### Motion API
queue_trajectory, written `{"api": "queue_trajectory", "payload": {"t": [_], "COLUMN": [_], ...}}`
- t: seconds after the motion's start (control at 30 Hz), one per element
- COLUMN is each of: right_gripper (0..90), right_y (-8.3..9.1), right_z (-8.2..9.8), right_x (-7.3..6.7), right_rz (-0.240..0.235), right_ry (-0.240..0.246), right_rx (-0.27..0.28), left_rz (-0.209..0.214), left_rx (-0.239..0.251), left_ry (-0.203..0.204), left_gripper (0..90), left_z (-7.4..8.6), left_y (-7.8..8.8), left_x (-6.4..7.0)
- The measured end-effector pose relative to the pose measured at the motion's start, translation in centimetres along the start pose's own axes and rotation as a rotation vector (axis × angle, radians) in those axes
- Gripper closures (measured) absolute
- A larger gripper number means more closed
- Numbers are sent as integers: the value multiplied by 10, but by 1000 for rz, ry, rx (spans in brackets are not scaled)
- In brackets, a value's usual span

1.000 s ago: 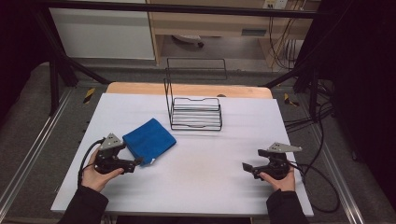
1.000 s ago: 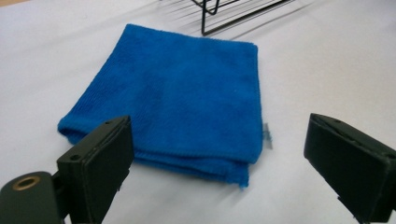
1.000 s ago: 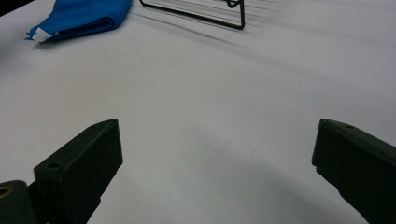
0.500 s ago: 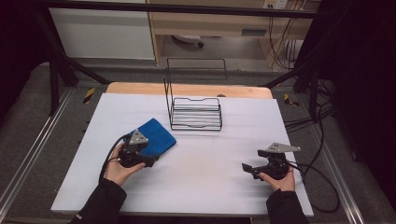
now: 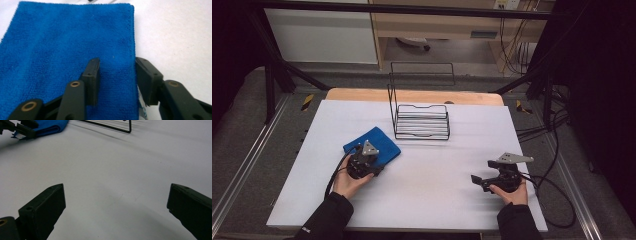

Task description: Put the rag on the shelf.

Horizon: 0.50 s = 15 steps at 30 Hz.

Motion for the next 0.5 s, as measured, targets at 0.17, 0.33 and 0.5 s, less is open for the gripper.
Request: {"api": "queue_trajectory", "payload": {"t": [0.17,0.33,0.5], "right_gripper": [24,24,25], "right_y": [0,0,0], "right_z": [0,0,0], "right_x": [0,0,0], "right_rz": [1,0,1], "right_ry": [-1,1,0], "right_rx": [0,0,0], "left_rz": [-20,-26,-37], "left_rx": [-5,-3,-4], "left_ry": [-23,-25,-20], "left_gripper": [600,653,735], "left_z": [1,1,1], "left_y": [-4,-5,-5], "left_x": [-2,-3,-8]}}
Point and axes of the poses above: each handheld gripper's, and its own axes: y roughly backward along the jaws, z roughly out of its underside, x roughly to its right, the point moved 9 cm from there along -y, roughly forward along the jaws, and after that the axes turned 3 degrees about y, right-handed, at the moved point
